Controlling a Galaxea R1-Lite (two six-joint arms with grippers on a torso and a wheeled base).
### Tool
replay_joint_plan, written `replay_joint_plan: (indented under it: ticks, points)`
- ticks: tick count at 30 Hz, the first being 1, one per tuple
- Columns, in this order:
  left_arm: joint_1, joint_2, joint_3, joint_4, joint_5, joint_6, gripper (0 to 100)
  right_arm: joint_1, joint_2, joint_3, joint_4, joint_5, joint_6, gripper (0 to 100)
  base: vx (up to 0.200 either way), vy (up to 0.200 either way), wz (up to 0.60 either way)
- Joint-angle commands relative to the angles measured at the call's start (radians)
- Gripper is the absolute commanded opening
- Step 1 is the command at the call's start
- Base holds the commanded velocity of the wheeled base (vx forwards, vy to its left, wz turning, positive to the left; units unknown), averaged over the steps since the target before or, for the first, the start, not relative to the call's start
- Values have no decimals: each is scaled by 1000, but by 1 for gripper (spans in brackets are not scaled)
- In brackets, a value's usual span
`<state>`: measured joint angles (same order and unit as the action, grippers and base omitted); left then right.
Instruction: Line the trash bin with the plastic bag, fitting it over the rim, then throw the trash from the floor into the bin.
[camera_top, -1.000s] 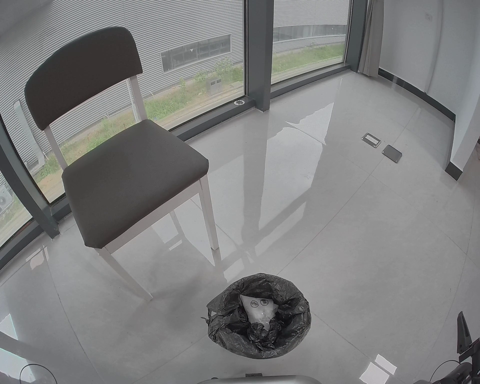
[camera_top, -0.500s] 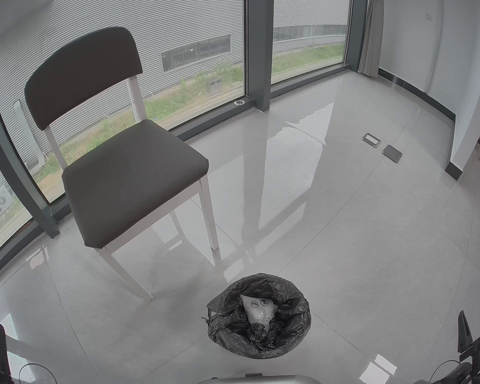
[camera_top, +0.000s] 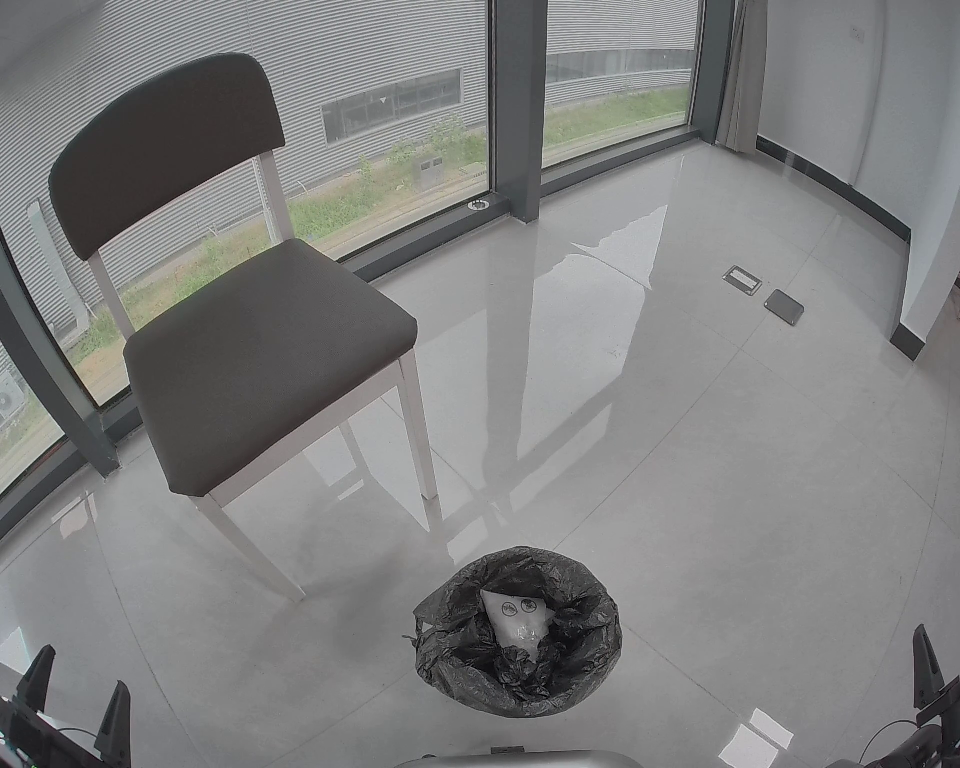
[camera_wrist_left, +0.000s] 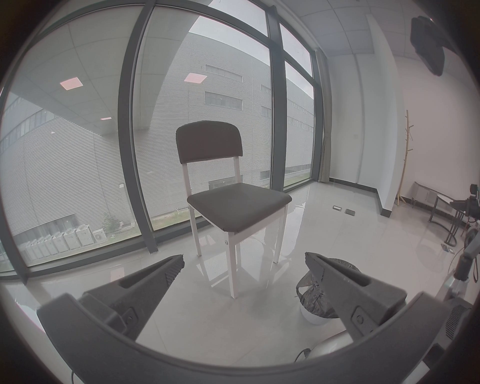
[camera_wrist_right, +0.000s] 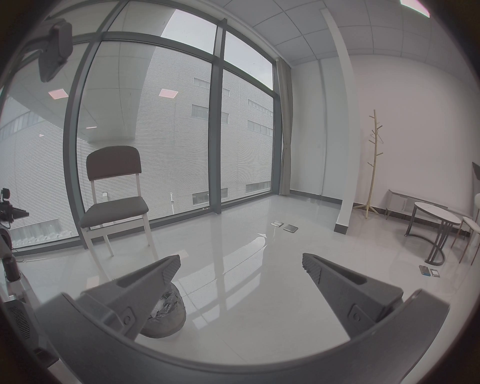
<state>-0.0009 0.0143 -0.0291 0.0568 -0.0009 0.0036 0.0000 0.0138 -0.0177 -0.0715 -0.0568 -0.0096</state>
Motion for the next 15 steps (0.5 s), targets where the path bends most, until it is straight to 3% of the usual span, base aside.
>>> replay_joint_plan:
  ticks: [1, 6, 9, 11, 15]
  points:
    - [1, -13, 8, 0, -1, -2, 100, 0, -12, 18, -10, 68, -7, 100, 0, 0, 0]
    - [1, -13, 8, 0, -1, 1, 100, 0, -12, 18, -10, 172, -1, 100, 0, 0, 0]
    - [1, -13, 8, 0, -1, 1, 100, -2, -12, 18, 6, 184, 7, 100, 0, 0, 0]
    - [1, -13, 8, 0, -1, 1, 100, -2, -12, 18, 6, 166, -15, 100, 0, 0, 0]
    - [-1, -13, 6, 0, -1, -2, 100, -3, -12, 16, 76, 23, -47, 100, 0, 0, 0]
